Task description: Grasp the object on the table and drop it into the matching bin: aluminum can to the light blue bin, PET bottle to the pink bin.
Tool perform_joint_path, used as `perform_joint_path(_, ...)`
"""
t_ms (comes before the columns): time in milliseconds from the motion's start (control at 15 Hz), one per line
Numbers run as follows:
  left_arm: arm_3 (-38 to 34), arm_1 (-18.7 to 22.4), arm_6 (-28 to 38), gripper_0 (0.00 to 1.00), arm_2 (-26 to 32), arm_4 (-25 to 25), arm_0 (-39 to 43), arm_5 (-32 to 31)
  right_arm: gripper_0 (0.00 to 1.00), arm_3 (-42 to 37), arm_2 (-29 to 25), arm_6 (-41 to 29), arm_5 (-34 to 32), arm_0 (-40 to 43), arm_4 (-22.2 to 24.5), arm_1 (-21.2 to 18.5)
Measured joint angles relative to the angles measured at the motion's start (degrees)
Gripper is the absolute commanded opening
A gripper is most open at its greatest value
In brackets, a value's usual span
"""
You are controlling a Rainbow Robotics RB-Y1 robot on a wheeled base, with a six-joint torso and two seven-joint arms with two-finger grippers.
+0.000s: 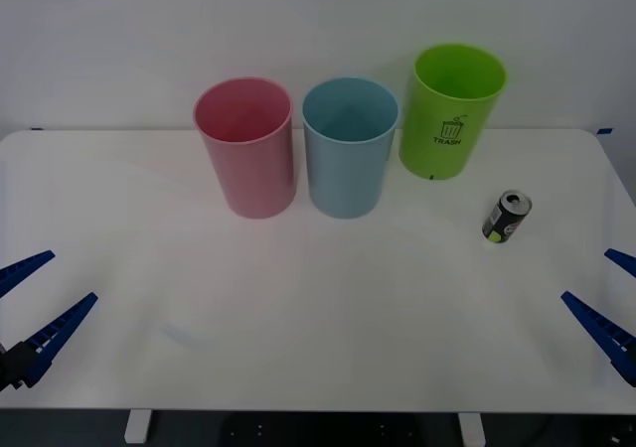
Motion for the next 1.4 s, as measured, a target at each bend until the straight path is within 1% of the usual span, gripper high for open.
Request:
perform_joint_path(133, 0.0, 0.0, 0.0, 1.0, 0.0, 0.0, 0.0, 0.0, 1.0, 0.0, 0.0, 0.0, 0.0, 0.0, 0.0, 0.0)
perform_joint_path(267, 0.0, 0.0, 0.0, 1.0, 0.0, 0.0, 0.0, 0.0, 1.0, 0.6, 0.5, 0.1, 0.0, 0.7, 0.8, 1.3)
perform_joint_path(400, 0.0, 0.0, 0.0, 1.0, 0.0, 0.0, 0.0, 0.0, 1.0, -0.2, 1.1, 0.0, 0.9, 1.5, 1.1, 1.5)
perform_joint_path(733, 0.0, 0.0, 0.0, 1.0, 0.0, 0.0, 0.0, 0.0, 1.0, -1.5, 2.9, 1.8, 6.5, 3.2, 1.2, 1.5)
perform_joint_path(1000, 0.0, 0.0, 0.0, 1.0, 0.0, 0.0, 0.0, 0.0, 1.0, -1.5, 5.1, 4.8, 12.2, 4.5, 1.5, 1.5)
perform_joint_path(1400, 0.0, 0.0, 0.0, 1.0, 0.0, 0.0, 0.0, 0.0, 1.0, -1.5, 7.3, 9.5, 17.2, 5.9, 1.5, 1.5)
